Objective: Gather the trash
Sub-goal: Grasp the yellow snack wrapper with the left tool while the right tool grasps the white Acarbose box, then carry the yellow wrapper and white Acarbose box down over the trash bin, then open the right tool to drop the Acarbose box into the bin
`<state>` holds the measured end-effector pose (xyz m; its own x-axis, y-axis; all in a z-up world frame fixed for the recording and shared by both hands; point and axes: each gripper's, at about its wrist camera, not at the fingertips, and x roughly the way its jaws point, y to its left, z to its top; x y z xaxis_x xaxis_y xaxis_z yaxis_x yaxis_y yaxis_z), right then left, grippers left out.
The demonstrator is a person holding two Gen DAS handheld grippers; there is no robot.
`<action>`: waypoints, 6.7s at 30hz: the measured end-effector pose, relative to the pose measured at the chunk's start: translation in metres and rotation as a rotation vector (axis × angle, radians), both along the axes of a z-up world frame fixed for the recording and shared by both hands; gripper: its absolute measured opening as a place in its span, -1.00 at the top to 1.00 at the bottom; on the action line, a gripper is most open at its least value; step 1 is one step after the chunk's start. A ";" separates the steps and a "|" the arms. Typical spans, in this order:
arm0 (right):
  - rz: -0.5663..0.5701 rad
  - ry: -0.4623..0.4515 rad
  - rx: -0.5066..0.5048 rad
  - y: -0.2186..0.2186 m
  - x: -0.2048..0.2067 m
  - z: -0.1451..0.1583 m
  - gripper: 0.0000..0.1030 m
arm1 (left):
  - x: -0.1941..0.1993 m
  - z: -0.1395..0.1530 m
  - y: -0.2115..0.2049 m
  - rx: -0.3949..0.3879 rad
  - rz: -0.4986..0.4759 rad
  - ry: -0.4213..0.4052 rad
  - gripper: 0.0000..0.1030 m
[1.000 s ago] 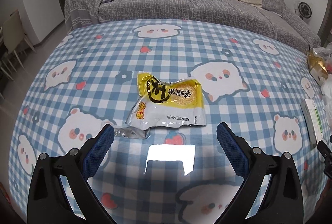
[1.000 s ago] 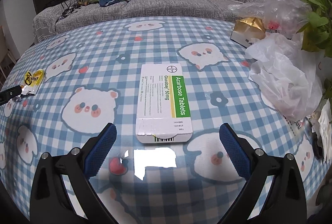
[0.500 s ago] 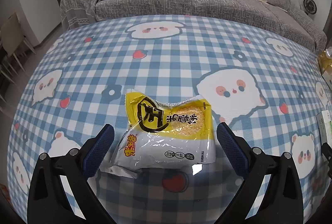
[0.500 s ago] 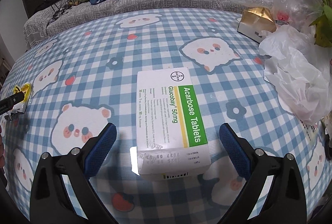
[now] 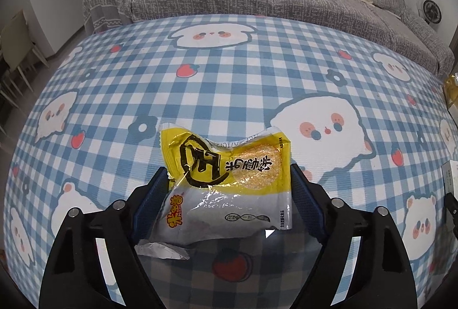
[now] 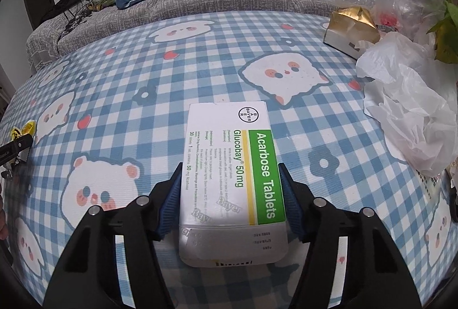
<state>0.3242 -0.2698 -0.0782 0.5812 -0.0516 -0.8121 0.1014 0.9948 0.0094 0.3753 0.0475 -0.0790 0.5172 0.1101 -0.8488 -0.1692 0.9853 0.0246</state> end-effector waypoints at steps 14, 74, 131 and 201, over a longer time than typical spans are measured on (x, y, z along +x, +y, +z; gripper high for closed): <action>0.030 0.001 -0.010 0.009 -0.024 0.011 -0.14 | -0.016 0.006 -0.010 0.041 0.005 -0.013 0.04; 0.176 -0.104 0.010 0.072 -0.170 0.064 -0.14 | -0.213 0.083 -0.052 0.021 -0.120 -0.123 0.21; 0.316 -0.115 0.004 0.107 -0.340 0.027 -0.14 | -0.419 0.023 -0.044 -0.095 -0.122 -0.114 0.21; 0.154 0.058 0.036 0.038 -0.364 -0.102 -0.84 | -0.423 -0.120 -0.120 -0.113 -0.167 0.080 0.19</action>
<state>-0.0400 -0.2314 -0.1798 0.5318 0.0643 -0.8444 -0.0509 0.9977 0.0439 -0.0480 -0.0724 -0.1994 0.4506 -0.0698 -0.8900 -0.0059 0.9967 -0.0811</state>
